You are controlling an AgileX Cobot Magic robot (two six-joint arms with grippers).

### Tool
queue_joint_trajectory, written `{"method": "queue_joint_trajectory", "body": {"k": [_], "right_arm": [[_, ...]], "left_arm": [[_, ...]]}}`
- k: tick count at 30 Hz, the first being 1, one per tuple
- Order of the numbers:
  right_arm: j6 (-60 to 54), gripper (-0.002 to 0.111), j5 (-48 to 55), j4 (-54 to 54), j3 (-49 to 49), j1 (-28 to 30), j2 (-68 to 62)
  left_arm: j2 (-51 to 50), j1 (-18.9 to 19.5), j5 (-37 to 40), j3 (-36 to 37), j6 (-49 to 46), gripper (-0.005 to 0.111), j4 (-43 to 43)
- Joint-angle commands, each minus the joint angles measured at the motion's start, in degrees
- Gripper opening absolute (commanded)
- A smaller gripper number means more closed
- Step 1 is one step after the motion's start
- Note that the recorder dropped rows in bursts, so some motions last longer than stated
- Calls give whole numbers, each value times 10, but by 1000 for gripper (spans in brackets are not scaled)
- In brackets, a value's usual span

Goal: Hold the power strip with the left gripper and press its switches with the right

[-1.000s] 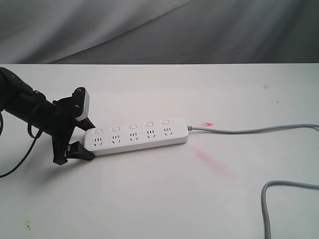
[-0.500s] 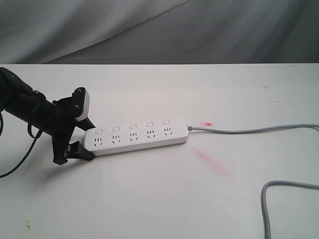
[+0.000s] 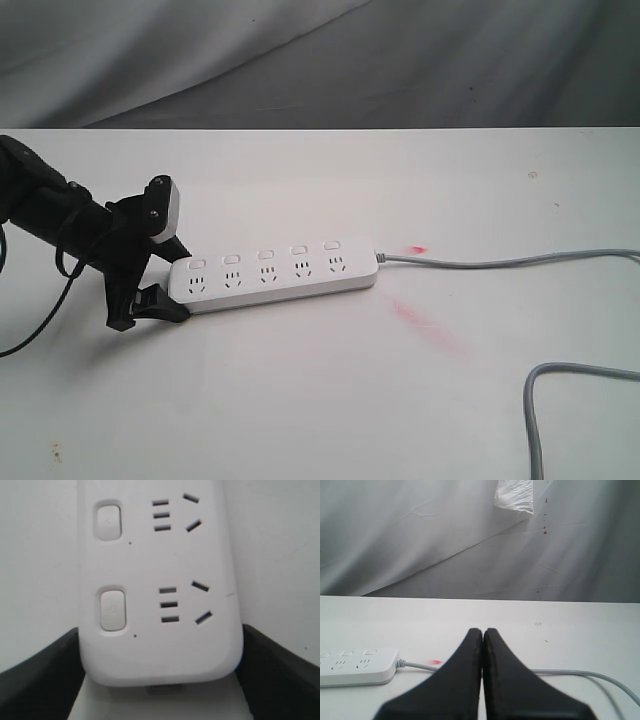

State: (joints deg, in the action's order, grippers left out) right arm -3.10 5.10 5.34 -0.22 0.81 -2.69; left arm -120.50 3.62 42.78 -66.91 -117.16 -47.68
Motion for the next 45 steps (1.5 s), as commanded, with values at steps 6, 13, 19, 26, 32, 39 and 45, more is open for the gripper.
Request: {"method": "queue_joint_trajectory", "body": {"k": [6,13,19,26,32,39,45], "right_arm": [[1,0,4,-2,2,4,3],[1,0,4,-2,2,4,3],[1,0,4,-2,2,4,3],[1,0,4,-2,2,4,3],[1,0,4,-2,2,4,3],[1,0,4,-2,2,4,3],[1,0,4,-2,2,4,3]], "left_arm": [[-11,-5,-23,6,-17,47,43],[-11,-5,-23,6,-18,47,32],[-11,-5,-23,6,-18,47,-28],[-11,-5,-23,6,-17,51,-29],[-11,-5,-21,6,-15,92,-28],[27,-3,-12,6,10,98,-27],[143,-3,8,6,117,98,62]]}}
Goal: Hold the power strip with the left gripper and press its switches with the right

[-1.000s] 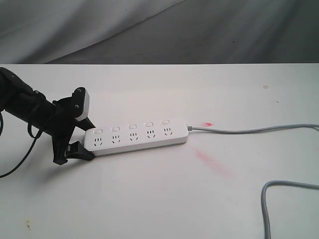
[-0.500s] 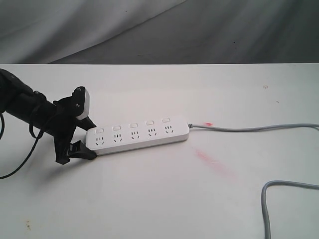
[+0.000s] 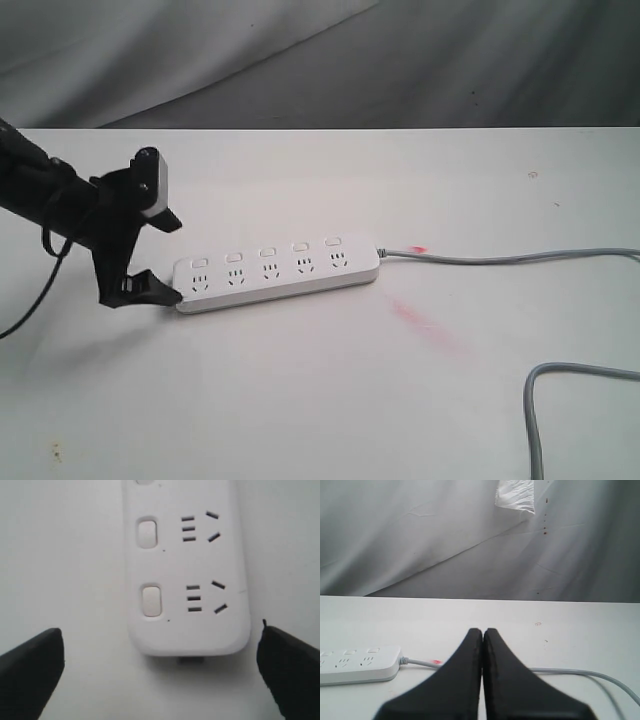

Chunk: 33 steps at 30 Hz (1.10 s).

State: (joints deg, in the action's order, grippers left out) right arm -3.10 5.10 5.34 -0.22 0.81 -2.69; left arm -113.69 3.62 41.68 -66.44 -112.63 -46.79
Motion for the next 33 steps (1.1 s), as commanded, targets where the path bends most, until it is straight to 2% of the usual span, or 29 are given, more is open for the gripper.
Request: {"method": "queue_joint_trajectory", "body": {"k": [1,3,8,11,13,19,21,23,25,26,30,31,33], "right_arm": [[1,0,4,-2,2,4,3],[1,0,4,-2,2,4,3],[1,0,4,-2,2,4,3],[1,0,4,-2,2,4,3],[1,0,4,-2,2,4,3],[1,0,4,-2,2,4,3],[1,0,4,-2,2,4,3],[1,0,4,-2,2,4,3],[1,0,4,-2,2,4,3],[1,0,4,-2,2,4,3],[1,0,4,-2,2,4,3],[1,0,4,-2,2,4,3],[1,0,4,-2,2,4,3]], "left_arm": [[100,-3,24,1,108,98,64],[146,-3,24,1,189,98,84],[277,-3,16,1,517,98,94],[341,-3,24,1,625,98,97],[376,-3,36,1,660,98,97],[463,-3,87,1,660,97,99],[487,-3,107,1,668,94,99],[506,-3,122,1,694,84,99],[525,-3,138,1,708,66,97],[538,-3,145,1,715,51,97],[577,-3,158,1,721,7,68],[586,-3,158,1,721,-1,55],[607,-3,158,1,719,1,29]]}}
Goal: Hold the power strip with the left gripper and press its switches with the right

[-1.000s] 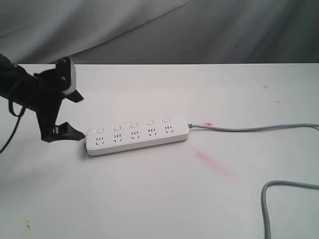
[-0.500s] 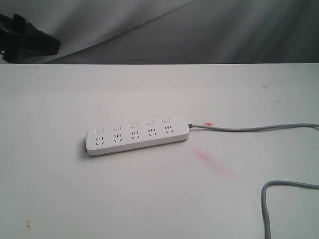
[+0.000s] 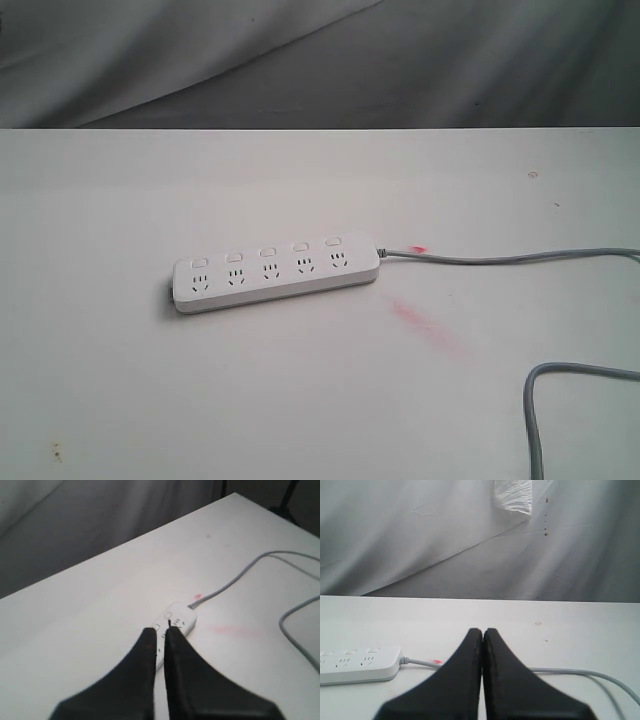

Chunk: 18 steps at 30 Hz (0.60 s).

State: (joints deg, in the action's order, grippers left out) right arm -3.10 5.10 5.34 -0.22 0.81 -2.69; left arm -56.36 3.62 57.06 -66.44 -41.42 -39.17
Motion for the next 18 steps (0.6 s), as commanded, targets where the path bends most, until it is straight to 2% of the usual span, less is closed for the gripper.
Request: {"method": "queue_joint_trajectory", "body": {"k": [1,6,10,12,13,15,16,18], "right_arm": [[1,0,4,-2,2,4,3],[1,0,4,-2,2,4,3],[1,0,4,-2,2,4,3],[1,0,4,-2,2,4,3],[1,0,4,-2,2,4,3],[1,0,4,-2,2,4,3],[1,0,4,-2,2,4,3],[1,0,4,-2,2,4,3]], "left_arm": [[42,-3,6,1,7,1,-56],[91,-3,1,1,7,1,-59],[123,-3,-19,1,7,1,-11],[154,-9,-33,1,53,1,90],[185,-12,-26,4,128,1,188],[237,-12,-18,30,257,1,297],[250,-12,-27,43,276,1,318],[287,-12,-97,95,295,1,371]]}}
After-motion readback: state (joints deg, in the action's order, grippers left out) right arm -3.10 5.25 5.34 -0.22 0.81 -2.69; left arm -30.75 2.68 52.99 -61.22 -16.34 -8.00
